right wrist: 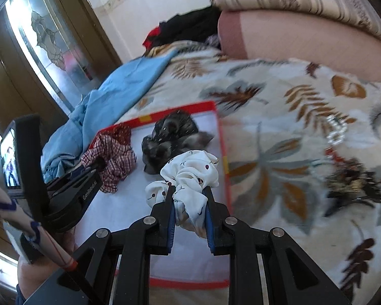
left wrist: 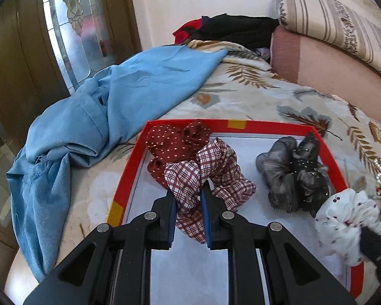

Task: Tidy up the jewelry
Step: 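Open the left tool to drop the plaid scrunchie in the tray while the right tool releases the white one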

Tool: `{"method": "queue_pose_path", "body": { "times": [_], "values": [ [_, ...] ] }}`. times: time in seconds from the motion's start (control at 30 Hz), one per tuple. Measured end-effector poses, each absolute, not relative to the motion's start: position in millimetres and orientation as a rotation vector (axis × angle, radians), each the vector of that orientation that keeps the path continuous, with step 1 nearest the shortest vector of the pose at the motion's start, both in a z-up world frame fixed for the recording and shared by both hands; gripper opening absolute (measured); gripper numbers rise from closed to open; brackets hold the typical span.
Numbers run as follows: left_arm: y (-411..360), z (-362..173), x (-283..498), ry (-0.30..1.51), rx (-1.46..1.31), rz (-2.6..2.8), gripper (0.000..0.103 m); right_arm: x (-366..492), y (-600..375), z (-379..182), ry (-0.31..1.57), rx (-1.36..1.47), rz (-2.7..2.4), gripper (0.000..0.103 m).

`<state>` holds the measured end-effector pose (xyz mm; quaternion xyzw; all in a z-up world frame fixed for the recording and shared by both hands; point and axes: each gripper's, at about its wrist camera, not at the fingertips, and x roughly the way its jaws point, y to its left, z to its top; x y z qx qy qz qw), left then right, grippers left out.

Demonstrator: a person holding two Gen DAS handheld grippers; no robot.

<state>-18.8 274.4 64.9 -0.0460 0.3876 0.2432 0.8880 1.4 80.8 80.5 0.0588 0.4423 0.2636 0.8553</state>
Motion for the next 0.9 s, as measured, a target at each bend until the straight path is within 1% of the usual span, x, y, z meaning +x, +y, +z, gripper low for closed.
{"method": "queue_pose_path", "body": {
  "times": [0.13, 0.2, 0.23, 0.3, 0.33, 0.37, 0.4, 0.43, 0.47, 0.5, 0.53, 0.57, 0.6, 0.63, 0.73, 0.77, 0.8, 0.83, 0.87, 0.9],
  "values": [
    [274.6, 60.5, -12.8, 0.825, -0.086, 0.53, 0.017, 14.1, 97.6, 69.9, 0.953, 0.124, 0.566, 0.022],
    [273.6, 59.0, -9.9, 0.83, -0.082, 0.534, 0.017, 18.8, 101.5, 67.8, 0.964, 0.122, 0.574, 0.027],
    [272.2, 58.8, -8.9, 0.83, -0.076, 0.534, 0.017, 19.3, 103.3, 67.4, 0.959, 0.108, 0.566, 0.028],
    [270.1, 59.6, -8.7, 0.826, -0.069, 0.532, 0.017, 18.1, 103.7, 68.4, 0.956, 0.092, 0.569, 0.039],
    [268.2, 60.1, -8.3, 0.824, -0.063, 0.53, 0.017, 17.5, 101.3, 70.3, 0.951, 0.091, 0.576, 0.04],
    [268.0, 60.1, -7.7, 0.822, -0.062, 0.529, 0.018, 15.5, 99.4, 72.6, 0.944, 0.087, 0.579, 0.044],
    [266.5, 60.5, -7.6, 0.82, -0.058, 0.531, 0.021, 14.0, 97.8, 75.0, 0.939, 0.083, 0.583, 0.052],
    [264.3, 61.2, -7.6, 0.817, -0.051, 0.534, 0.024, 11.1, 96.4, 77.8, 0.935, 0.078, 0.594, 0.056],
    [262.9, 61.7, -7.5, 0.813, -0.045, 0.537, 0.025, 6.8, 93.9, 81.5, 0.929, 0.076, 0.604, 0.057],
    [261.0, 62.6, -7.7, 0.808, -0.038, 0.541, 0.029, 2.3, 91.7, 85.0, 0.918, 0.07, 0.609, 0.057],
    [259.5, 63.6, -8.3, 0.802, -0.034, 0.546, 0.037, -5.6, 88.4, 91.1, 0.9, 0.055, 0.615, 0.057],
    [258.6, 64.9, -9.5, 0.797, -0.031, 0.549, 0.042, -11.6, 85.2, 96.5, 0.885, 0.044, 0.616, 0.057],
    [257.2, 66.9, -11.3, 0.785, -0.02, 0.562, 0.05, -18.3, 82.0, 102.7, 0.866, 0.041, 0.615, 0.057],
    [255.4, 69.4, -13.2, 0.767, -0.005, 0.58, 0.053, -25.7, 77.2, 110.9, 0.837, 0.043, 0.616, 0.057],
    [249.4, 76.2, -17.5, 0.725, 0.037, 0.614, 0.054, -54.7, 71.5, 148.0, 0.711, 0.015, 0.637, 0.057],
    [247.0, 77.8, -18.4, 0.714, 0.05, 0.621, 0.054, -67.9, 74.0, 165.1, 0.657, -0.003, 0.665, 0.06],
    [243.3, 79.9, -19.5, 0.697, 0.07, 0.631, 0.056, -79.2, 77.6, 178.3, 0.615, -0.02, 0.693, 0.066],
    [239.8, 81.3, -20.3, 0.684, 0.09, 0.642, 0.062, -97.3, 84.2, 195.3, 0.555, -0.047, 0.731, 0.069],
    [235.8, 82.3, -20.6, 0.67, 0.116, 0.657, 0.065, -108.1, 89.5, 203.1, 0.526, -0.063, 0.753, 0.078],
    [231.4, 83.6, -21.4, 0.654, 0.14, 0.668, 0.066, -119.0, 97.1, 208.3, 0.51, -0.085, 0.781, 0.081]
  ]
}}
